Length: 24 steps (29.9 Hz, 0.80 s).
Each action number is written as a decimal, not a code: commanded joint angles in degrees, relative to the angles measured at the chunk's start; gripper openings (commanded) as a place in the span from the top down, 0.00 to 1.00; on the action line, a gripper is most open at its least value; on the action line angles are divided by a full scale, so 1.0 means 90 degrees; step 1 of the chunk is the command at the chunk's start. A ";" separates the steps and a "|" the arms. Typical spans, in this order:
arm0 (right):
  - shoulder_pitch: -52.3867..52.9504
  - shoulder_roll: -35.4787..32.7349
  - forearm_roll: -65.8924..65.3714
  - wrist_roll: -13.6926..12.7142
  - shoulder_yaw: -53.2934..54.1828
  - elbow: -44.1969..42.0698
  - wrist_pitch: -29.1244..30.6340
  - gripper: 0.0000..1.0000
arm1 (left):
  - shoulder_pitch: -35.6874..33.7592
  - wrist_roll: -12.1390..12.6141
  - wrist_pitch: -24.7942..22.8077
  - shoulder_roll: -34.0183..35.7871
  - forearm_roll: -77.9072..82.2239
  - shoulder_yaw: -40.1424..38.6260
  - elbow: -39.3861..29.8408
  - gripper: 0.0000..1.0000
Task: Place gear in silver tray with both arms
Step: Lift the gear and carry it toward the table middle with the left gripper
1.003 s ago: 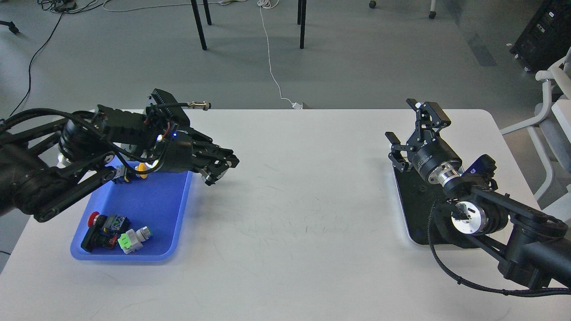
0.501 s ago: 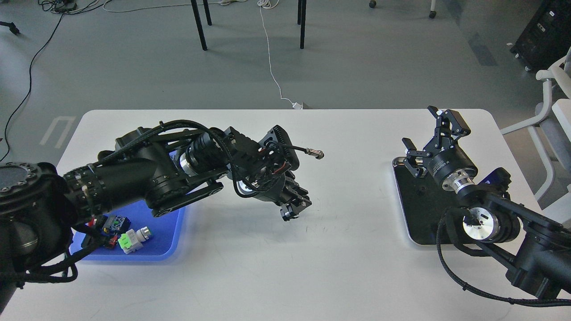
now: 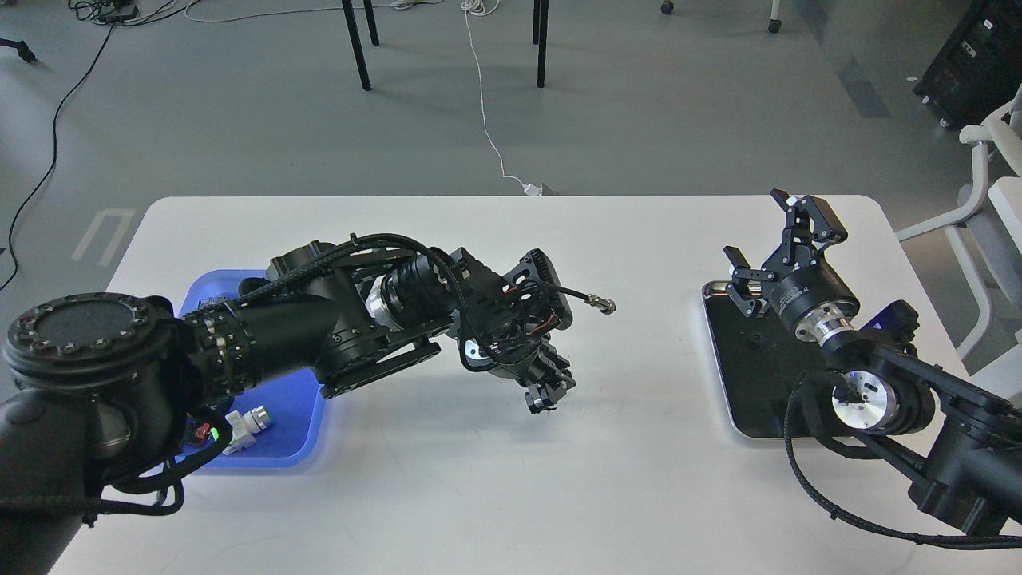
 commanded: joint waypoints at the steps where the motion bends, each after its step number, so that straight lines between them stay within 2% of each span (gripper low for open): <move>1: 0.0000 0.0000 0.0000 0.0001 -0.0001 0.0000 0.0000 0.01 | -0.0013 0.0000 0.0000 0.0000 0.0000 0.0161 -0.0010 0.85; 9: 0.0020 0.0010 0.0000 0.0001 -0.0001 -0.0010 0.0000 0.01 | 0.0006 0.0000 0.0000 0.0000 0.0000 0.0171 -0.0039 0.82; 12: 0.0020 0.0010 0.0000 0.0001 -0.0001 -0.0010 0.0000 0.02 | 0.0026 0.0000 0.0000 0.0000 0.0000 0.0161 -0.0068 0.67; 14: 0.0020 0.0010 0.0000 0.0001 -0.0001 -0.0010 0.0000 0.01 | 0.0016 0.0000 0.0000 0.0000 0.0000 0.0161 -0.0078 0.43; 16: 0.0029 0.0010 0.0000 0.0001 0.0019 -0.0010 0.0000 0.01 | 0.0026 0.0000 0.0000 0.0000 0.0000 0.0151 -0.0078 0.26; 24: 0.0029 0.0010 0.0000 0.0001 0.0019 0.0010 0.0000 0.01 | -0.0081 0.0000 0.0016 0.0000 0.0000 -0.0053 -0.0185 0.10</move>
